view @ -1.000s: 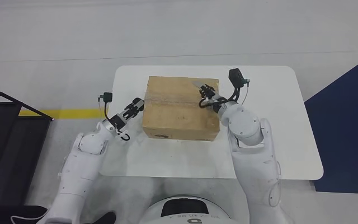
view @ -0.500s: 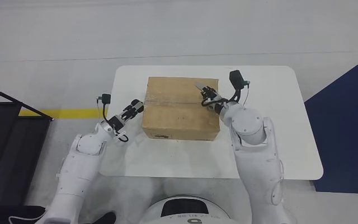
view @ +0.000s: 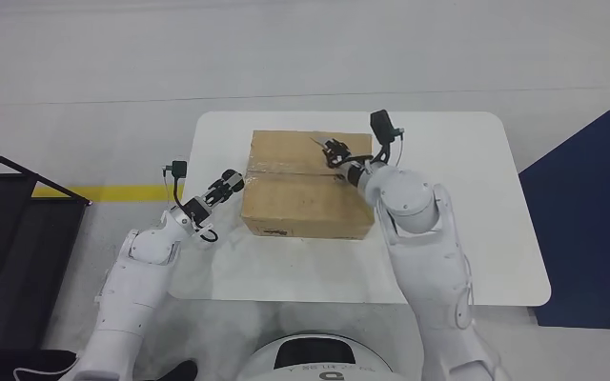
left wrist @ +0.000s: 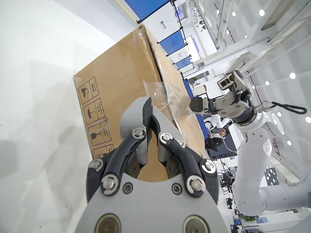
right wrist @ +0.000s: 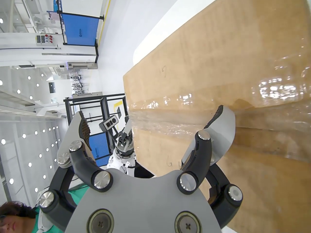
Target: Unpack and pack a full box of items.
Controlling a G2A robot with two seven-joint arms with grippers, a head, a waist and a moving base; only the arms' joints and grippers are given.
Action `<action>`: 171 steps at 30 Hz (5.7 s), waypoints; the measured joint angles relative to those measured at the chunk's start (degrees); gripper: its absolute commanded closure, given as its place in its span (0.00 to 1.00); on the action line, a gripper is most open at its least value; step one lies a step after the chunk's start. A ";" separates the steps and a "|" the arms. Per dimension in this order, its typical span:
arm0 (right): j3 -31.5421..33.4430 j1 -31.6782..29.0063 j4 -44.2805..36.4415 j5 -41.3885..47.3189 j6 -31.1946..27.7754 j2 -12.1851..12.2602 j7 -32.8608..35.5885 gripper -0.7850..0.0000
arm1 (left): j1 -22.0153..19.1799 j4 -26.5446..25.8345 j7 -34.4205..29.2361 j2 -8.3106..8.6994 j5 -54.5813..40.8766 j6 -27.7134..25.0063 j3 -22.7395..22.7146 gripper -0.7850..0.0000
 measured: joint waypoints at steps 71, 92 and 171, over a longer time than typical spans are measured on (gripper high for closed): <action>-19.75 21.99 32.67 27.69 -5.63 -4.84 -13.57 0.00 | 0.00 0.00 0.00 0.00 0.00 0.00 0.00 1.00; -25.26 28.51 42.64 34.57 -9.73 -7.98 -14.09 0.00 | 0.00 0.00 0.00 0.00 0.00 0.00 0.00 1.00; 16.24 -13.83 -11.04 29.11 -2.64 4.77 -25.18 0.00 | 2.84 -0.19 -2.30 1.49 -10.29 -1.67 -6.10 0.00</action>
